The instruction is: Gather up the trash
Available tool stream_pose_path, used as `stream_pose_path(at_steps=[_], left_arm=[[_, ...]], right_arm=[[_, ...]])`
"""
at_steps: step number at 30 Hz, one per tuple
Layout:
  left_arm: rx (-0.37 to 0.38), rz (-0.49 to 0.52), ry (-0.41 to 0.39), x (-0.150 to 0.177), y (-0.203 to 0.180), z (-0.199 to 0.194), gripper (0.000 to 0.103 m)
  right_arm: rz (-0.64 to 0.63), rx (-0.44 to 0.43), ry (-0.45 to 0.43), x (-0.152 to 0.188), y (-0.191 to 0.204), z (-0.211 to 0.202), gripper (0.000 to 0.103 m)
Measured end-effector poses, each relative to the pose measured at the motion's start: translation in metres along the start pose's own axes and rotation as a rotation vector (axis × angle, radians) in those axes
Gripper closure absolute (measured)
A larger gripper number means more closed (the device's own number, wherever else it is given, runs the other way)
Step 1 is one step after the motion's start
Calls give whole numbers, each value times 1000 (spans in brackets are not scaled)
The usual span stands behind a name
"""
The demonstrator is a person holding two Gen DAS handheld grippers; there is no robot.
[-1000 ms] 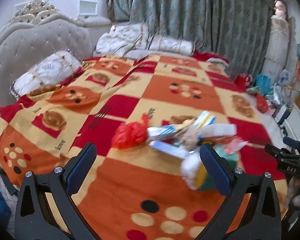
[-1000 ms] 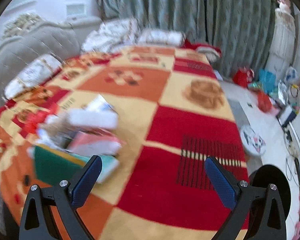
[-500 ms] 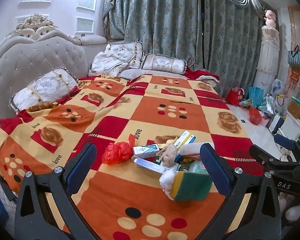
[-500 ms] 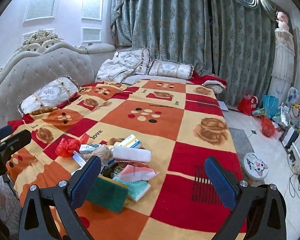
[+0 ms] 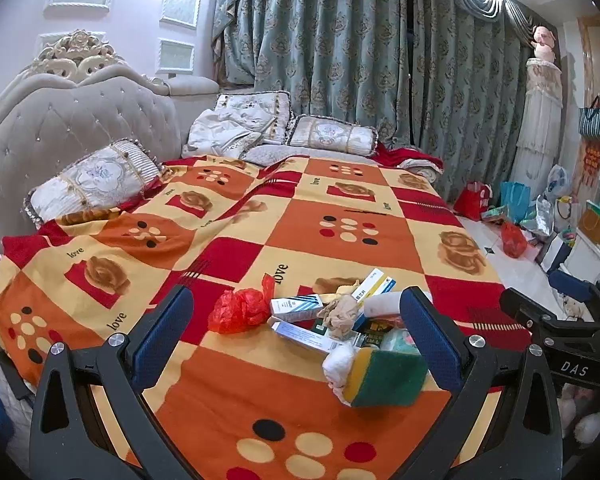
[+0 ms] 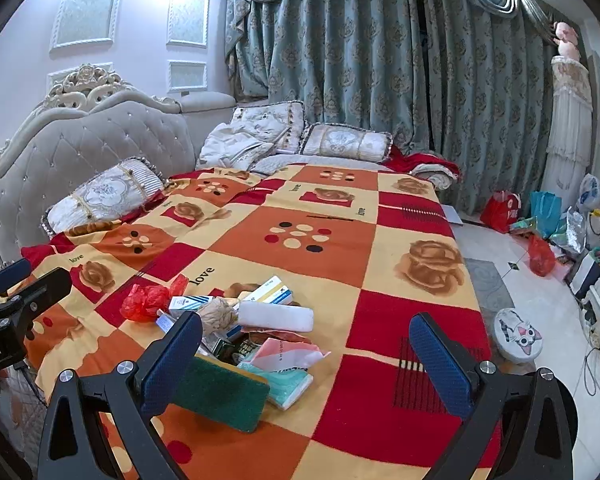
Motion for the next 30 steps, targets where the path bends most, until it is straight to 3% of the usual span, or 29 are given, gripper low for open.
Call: stream_pose_path(at_steps=[30], left_arm=[[0, -3, 9, 2, -1, 1, 0]], right_arm=[[6, -17, 9, 2, 2, 4, 0]])
Point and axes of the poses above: each gripper's, at about its wrist camera, not at the fingertips, and z roughly the way its jaws point, y to its left, x to its underside, the point moved 8 cm from there along z, roughly the way its jaws point, and after that the axes turned 11 degrees about -x, right-handed, at the moved point
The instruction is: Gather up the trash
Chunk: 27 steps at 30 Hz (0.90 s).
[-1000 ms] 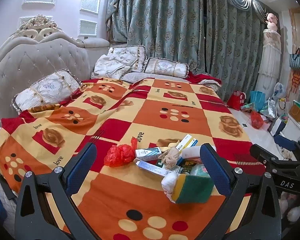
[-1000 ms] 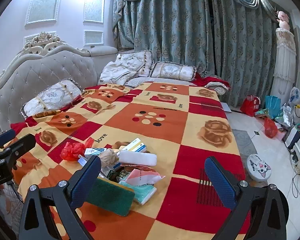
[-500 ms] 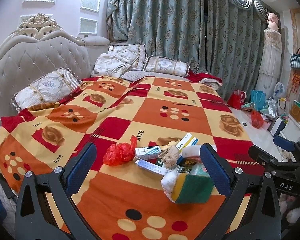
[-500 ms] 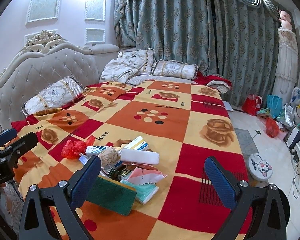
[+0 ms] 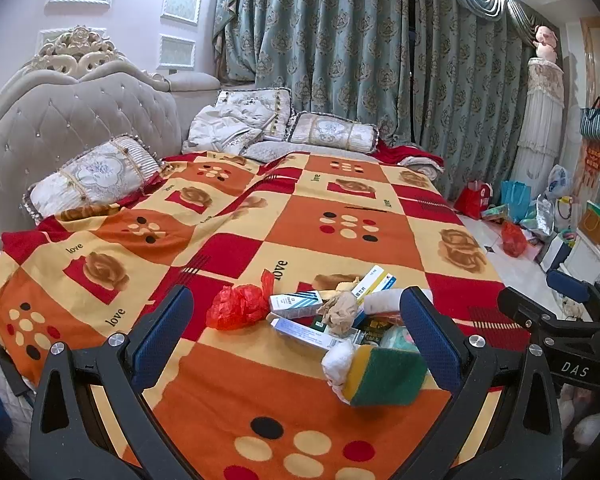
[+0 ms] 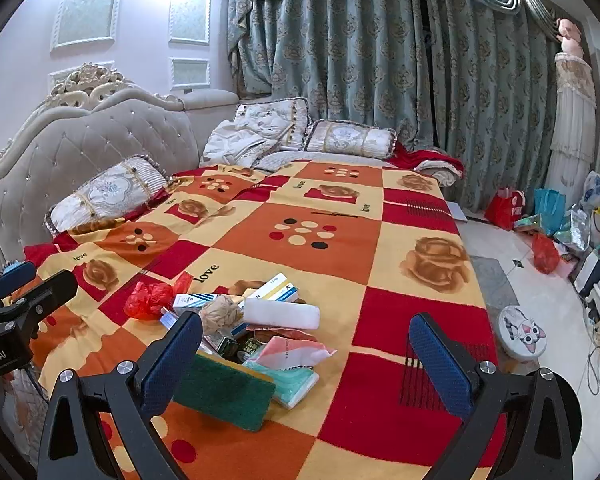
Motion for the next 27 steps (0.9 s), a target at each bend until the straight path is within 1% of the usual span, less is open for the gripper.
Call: stream_pose_path(at_steps=[27], left_arm=[[8, 0, 5, 0, -3, 2, 0]], right_arm=[[10, -21, 2, -2, 3, 3, 0]])
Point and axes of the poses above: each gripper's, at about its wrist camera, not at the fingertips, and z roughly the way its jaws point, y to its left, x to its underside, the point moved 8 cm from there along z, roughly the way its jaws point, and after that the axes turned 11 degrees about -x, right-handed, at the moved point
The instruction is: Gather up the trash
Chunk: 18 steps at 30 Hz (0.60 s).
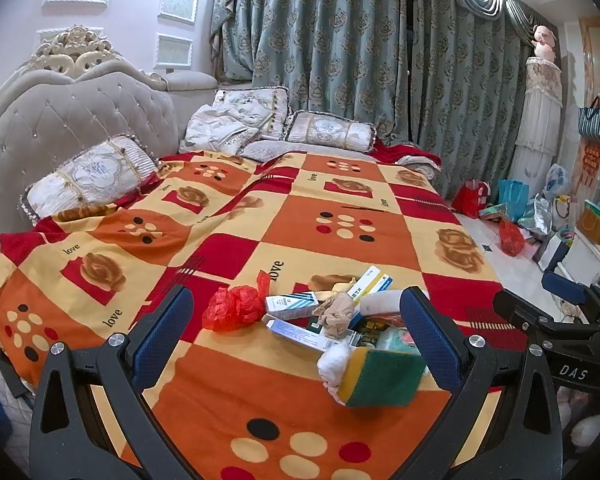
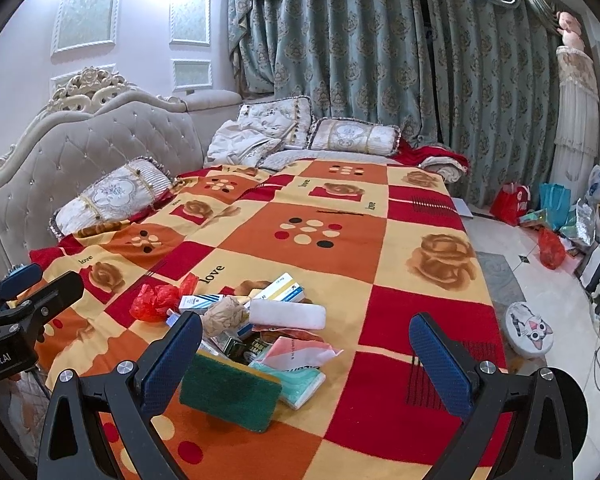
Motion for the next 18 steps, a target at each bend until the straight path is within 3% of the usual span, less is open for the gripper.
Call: stream_pose_path(at_steps=[18], left_arm=[[1, 0, 2, -1, 1, 0, 0]], right_arm=[[13, -20, 13, 4, -2, -1, 0]])
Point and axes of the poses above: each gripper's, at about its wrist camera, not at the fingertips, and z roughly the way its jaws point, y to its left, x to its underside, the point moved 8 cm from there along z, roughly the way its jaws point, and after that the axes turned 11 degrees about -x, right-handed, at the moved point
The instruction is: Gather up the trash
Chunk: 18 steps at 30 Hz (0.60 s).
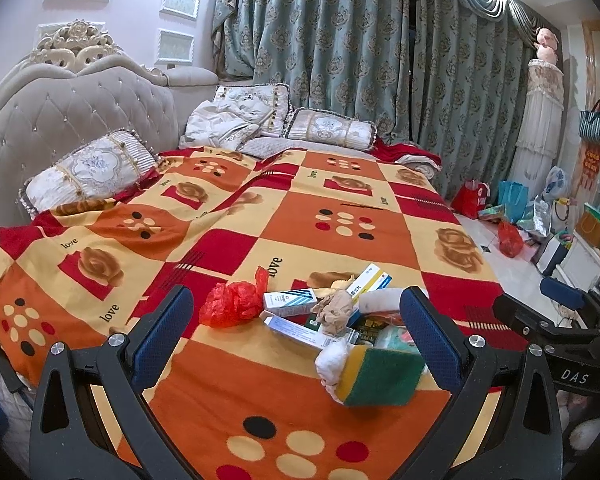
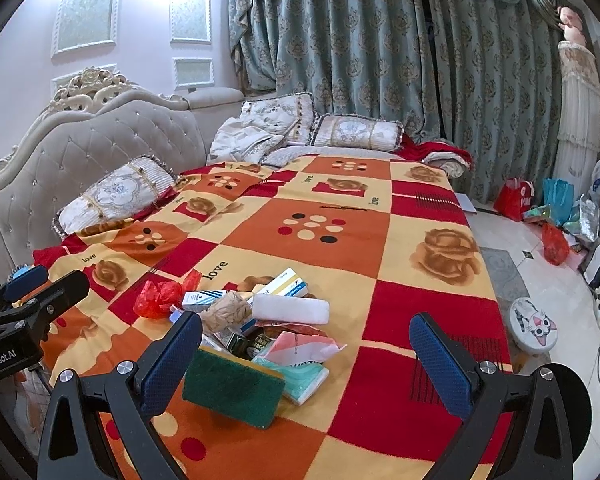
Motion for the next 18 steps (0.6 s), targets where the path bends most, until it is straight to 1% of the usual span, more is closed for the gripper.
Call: stream_pose_path(at_steps=[9, 18], left_arm=[[6, -7, 19, 10, -10, 0, 0], [10, -12, 28, 13, -10, 0, 0]], right_arm=[[-4, 1, 13, 5, 0, 2, 0], [-2, -8, 28, 7, 2, 6, 0]])
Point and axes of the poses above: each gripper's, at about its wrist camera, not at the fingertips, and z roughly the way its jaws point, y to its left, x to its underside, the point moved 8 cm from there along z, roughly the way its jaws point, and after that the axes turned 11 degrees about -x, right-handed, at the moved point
